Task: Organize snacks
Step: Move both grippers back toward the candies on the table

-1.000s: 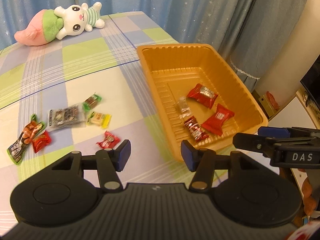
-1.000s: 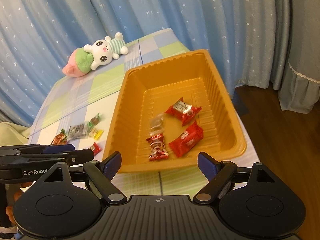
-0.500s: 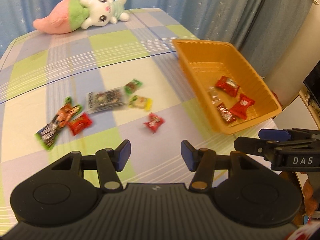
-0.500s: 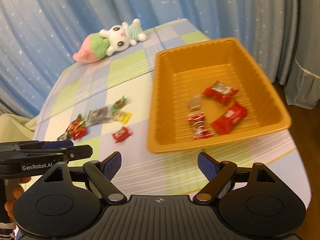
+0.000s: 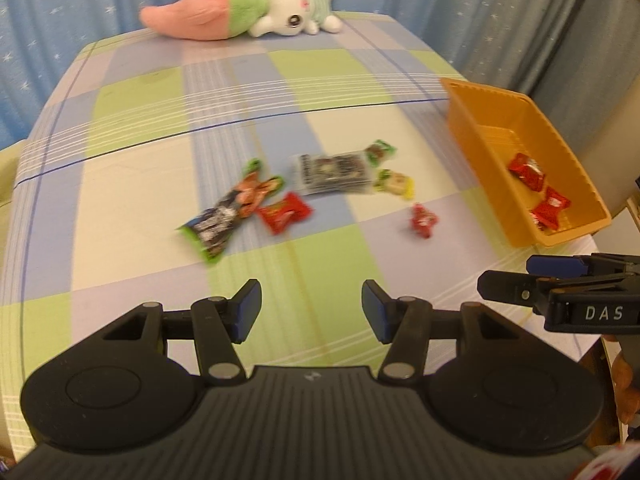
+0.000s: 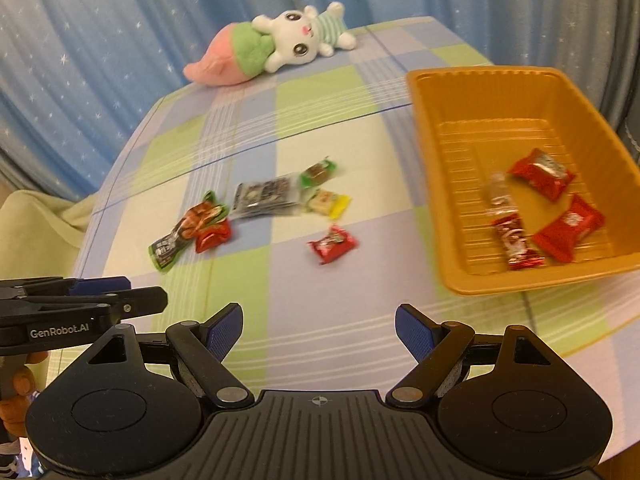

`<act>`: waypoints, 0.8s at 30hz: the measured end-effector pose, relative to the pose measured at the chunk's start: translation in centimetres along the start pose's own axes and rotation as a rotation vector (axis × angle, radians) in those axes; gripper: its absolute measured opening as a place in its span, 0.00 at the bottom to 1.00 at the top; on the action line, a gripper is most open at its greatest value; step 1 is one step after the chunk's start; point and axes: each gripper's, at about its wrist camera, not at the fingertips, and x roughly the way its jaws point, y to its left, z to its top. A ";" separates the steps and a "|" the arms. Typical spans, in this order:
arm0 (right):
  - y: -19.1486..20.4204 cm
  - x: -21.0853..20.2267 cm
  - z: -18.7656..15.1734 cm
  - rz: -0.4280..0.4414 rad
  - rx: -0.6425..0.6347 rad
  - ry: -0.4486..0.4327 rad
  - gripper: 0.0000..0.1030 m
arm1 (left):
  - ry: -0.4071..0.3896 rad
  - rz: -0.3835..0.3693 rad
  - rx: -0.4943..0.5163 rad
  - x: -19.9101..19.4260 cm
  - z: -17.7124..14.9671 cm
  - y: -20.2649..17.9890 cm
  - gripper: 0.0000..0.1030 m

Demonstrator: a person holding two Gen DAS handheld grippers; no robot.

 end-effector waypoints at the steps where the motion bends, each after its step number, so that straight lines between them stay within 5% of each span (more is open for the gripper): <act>1: 0.3 0.4 0.1 -0.001 -0.002 0.002 0.81 | 0.000 0.005 -0.005 -0.1 0.0 0.5 0.51; 18: 0.9 5.5 1.7 -0.029 0.056 -0.018 0.80 | -0.017 0.100 -0.084 0.5 -0.2 6.6 0.56; 24: 0.4 7.2 2.4 -0.023 0.082 -0.014 0.68 | -0.017 0.120 -0.094 0.9 0.1 7.5 0.56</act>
